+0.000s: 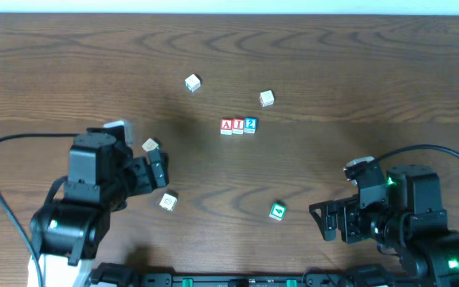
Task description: Spell out Ai2
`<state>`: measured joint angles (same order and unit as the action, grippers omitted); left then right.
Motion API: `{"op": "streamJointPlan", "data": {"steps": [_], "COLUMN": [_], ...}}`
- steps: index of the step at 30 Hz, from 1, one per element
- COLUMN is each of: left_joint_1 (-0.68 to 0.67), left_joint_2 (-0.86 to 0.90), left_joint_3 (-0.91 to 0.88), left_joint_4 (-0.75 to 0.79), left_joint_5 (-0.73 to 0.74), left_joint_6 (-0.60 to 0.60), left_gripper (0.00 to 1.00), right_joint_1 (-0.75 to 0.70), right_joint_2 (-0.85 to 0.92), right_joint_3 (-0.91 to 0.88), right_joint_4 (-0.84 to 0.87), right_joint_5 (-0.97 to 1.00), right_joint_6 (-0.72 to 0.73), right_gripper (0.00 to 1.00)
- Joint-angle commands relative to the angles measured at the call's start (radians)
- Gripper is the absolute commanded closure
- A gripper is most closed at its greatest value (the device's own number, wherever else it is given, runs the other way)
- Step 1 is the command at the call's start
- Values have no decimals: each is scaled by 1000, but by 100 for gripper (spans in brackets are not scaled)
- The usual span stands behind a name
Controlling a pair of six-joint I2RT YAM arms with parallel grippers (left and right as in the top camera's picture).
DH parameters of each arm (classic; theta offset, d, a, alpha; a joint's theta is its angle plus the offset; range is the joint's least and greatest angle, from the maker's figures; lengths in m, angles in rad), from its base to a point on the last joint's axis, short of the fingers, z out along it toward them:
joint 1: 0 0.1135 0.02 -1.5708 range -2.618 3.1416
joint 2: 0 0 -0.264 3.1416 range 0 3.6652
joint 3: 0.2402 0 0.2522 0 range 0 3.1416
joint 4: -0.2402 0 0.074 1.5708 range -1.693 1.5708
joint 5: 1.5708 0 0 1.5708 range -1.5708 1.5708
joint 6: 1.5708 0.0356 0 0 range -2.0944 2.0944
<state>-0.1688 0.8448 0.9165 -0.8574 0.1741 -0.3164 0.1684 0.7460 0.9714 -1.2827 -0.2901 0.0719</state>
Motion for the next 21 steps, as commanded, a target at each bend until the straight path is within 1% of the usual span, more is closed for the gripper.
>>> {"op": "streamJointPlan", "data": {"steps": [1, 5, 10, 16, 21], "left_joint_1": [29, 105, 164, 200, 216], "left_joint_2": [-100, -257, -458, -648, -719], "left_joint_3": [-13, -103, -310, -572, -681], "left_joint_4": [-10, 5, 113, 282, 311], "left_joint_5": [-81, -77, -16, 42, 57], "left_joint_6": [144, 320, 438, 451, 451], "left_gripper": [5, 5, 5, 5, 5], "right_joint_1": [-4, -5, -5, -4, -5], "right_joint_2": [0, 0, 0, 0, 0], "right_joint_3": [-4, -4, -4, -4, -4], "right_joint_4": [-1, -1, -1, -1, -1], "right_joint_5": [6, 6, 6, 6, 6], "right_joint_6": [13, 13, 13, 13, 13], "right_gripper": [1, 1, 1, 1, 1]}}
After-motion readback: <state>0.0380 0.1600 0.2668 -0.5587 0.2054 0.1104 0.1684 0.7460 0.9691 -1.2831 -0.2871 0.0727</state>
